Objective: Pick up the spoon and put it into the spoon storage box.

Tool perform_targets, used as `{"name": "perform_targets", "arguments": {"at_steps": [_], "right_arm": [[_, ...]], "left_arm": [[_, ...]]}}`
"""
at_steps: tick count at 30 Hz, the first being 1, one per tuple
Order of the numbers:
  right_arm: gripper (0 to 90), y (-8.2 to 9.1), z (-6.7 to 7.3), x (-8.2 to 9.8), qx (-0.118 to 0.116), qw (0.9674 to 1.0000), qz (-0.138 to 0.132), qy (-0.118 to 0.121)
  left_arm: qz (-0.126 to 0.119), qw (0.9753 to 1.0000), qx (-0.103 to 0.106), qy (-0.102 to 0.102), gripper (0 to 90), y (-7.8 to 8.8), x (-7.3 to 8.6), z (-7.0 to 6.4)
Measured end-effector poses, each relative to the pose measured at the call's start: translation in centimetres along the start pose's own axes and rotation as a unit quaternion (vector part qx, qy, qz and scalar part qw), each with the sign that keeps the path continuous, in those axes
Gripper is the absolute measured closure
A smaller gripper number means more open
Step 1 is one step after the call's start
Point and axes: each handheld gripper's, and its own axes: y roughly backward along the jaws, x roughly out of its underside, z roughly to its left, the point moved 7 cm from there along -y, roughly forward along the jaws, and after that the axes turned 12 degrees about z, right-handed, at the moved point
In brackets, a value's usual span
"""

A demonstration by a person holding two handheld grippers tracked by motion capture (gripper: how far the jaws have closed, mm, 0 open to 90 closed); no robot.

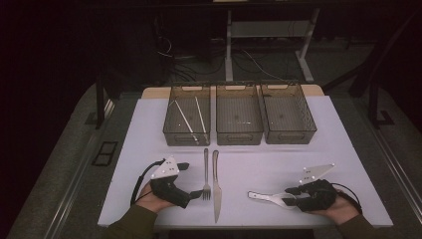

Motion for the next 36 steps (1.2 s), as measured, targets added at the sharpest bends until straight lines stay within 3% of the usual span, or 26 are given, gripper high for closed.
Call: {"name": "perform_targets", "arguments": {"at_steps": [6, 22, 36], "right_arm": [[68.1, -0.13, 0.53, -0.07, -0.015, 0.9997, 0.014, 0.012], [80.4, 0.15, 0.52, -0.13, -0.031, 0.9995, 0.008, 0.003], [82.0, 0.59, 0.22, -0.32, -0.027, 0.9996, -0.001, -0.009]], "left_arm": [[-0.001, 1.0, 0.001, -0.001, 0.0, -0.04, -0.01, -0.05], [0.004, 1.0, -0.001, -0.006, 0.0, -0.08, 0.04, -0.08], [-0.005, 1.0, 0.0, -0.002, 0.0, 0.06, 0.15, 0.24]]}}
